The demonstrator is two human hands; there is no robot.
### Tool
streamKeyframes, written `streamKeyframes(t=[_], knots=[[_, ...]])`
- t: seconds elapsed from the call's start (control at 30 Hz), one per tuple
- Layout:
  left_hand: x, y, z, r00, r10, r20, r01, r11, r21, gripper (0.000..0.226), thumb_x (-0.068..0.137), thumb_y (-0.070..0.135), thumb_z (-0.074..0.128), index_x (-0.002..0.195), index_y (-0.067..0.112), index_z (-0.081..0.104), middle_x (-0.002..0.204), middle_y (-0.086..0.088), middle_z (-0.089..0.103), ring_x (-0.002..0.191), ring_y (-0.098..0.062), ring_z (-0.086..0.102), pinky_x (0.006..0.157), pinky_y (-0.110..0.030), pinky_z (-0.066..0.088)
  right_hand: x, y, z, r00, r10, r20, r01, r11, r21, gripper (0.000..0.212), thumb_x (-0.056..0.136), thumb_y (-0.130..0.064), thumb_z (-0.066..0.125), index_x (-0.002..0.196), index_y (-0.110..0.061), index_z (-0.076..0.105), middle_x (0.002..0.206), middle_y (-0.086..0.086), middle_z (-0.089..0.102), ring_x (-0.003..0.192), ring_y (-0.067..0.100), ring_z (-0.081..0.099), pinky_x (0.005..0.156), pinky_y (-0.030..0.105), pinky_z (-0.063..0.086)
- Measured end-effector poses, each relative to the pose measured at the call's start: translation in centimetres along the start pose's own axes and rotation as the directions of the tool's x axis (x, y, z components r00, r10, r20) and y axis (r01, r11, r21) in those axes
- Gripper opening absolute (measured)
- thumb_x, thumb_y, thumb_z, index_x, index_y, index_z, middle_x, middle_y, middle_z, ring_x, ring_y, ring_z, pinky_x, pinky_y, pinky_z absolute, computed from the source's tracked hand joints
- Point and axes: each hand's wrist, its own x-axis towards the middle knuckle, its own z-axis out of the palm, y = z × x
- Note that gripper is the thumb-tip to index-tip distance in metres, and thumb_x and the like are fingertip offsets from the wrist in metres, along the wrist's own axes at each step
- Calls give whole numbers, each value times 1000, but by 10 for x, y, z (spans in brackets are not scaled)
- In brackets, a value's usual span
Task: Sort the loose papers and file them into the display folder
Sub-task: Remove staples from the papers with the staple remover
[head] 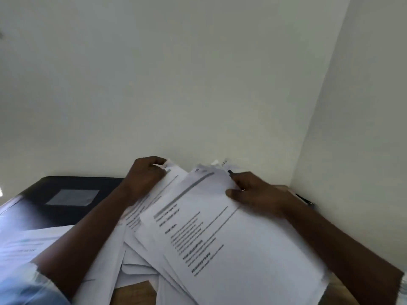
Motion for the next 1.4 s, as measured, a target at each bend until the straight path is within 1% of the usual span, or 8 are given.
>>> streamKeyframes(t=[0.17, 0.47, 0.6, 0.77, 0.9, 0.97, 1.17, 1.4], knots=[[-6, 7, 0, 969, -46, 242, 80, 988, -132, 28, 94, -5, 59, 111, 9, 77, 101, -13, 78, 90, -25, 71, 82, -34, 56, 15, 0, 36, 999, 24, -35, -29, 990, -141, 10, 101, -24, 55, 106, -20, 63, 101, -6, 60, 98, 15, 56, 88, 34, 45], [-8, 10, 4, 888, -51, 456, 114, 987, -111, 45, 85, 45, 77, 123, 22, 75, 120, -9, 76, 112, -30, 72, 91, -38, 56, 8, -11, 65, 966, -6, -260, -54, 974, -222, 11, 97, -23, 55, 108, -25, 55, 100, 0, 66, 98, 24, 61, 88, 41, 50], [-7, 6, 1, 800, -70, 595, 101, 995, -19, 47, 88, 11, 78, 134, 17, 67, 124, -14, 73, 111, -35, 71, 90, -40, 57, 1, -16, 75, 948, 5, -319, -70, 979, -193, 18, 96, -26, 59, 114, -23, 60, 99, -2, 68, 94, 22, 62, 83, 36, 50], [-12, 1, 10, 881, -58, 470, 53, 998, 23, 42, 63, -2, 62, 105, -4, 70, 96, -17, 75, 84, -27, 70, 77, -35, 56, -4, -7, 56, 895, 101, -435, -106, 994, 12, 22, 93, -50, 64, 83, -31, 67, 83, -17, 70, 74, 3, 64, 69, 28, 47], [-18, 3, 22, 928, 2, 374, 18, 999, -50, 9, 71, -12, 56, 78, -6, 57, 62, -1, 55, 57, -11, 50, 55, -21, 40, -16, 21, 35, 845, 160, -510, -231, 970, -80, 19, 94, -49, 60, 89, -33, 67, 93, -22, 69, 86, 7, 66, 79, 32, 50], [-18, 3, 28, 945, 0, 328, 10, 999, -31, 30, 78, -26, 48, 69, 2, 51, 51, 6, 47, 49, -7, 43, 47, -18, 35, -23, 37, 36, 861, 234, -452, -322, 938, -126, 24, 94, -54, 60, 97, -32, 68, 99, -20, 67, 94, 9, 64, 86, 34, 51], [-23, -5, 44, 957, -22, 290, 1, 997, 72, 56, 83, -23, 46, 49, 21, 48, 52, 4, 43, 47, -9, 36, 45, -20, 28, -29, 56, 43, 876, 309, -371, -358, 931, -69, 36, 85, -68, 66, 103, -36, 66, 90, -18, 66, 88, 2, 62, 81, 32, 51], [-34, -4, 59, 929, 63, 366, -123, 982, 142, 68, 86, -23, 44, 53, 32, 68, 66, 7, 68, 49, -2, 56, 44, -15, 38, -31, 64, 56, 870, 313, -380, -254, 947, 198, 23, 79, -30, 86, 97, -32, 72, 75, -14, 72, 69, 0, 63, 76, 30, 54]])
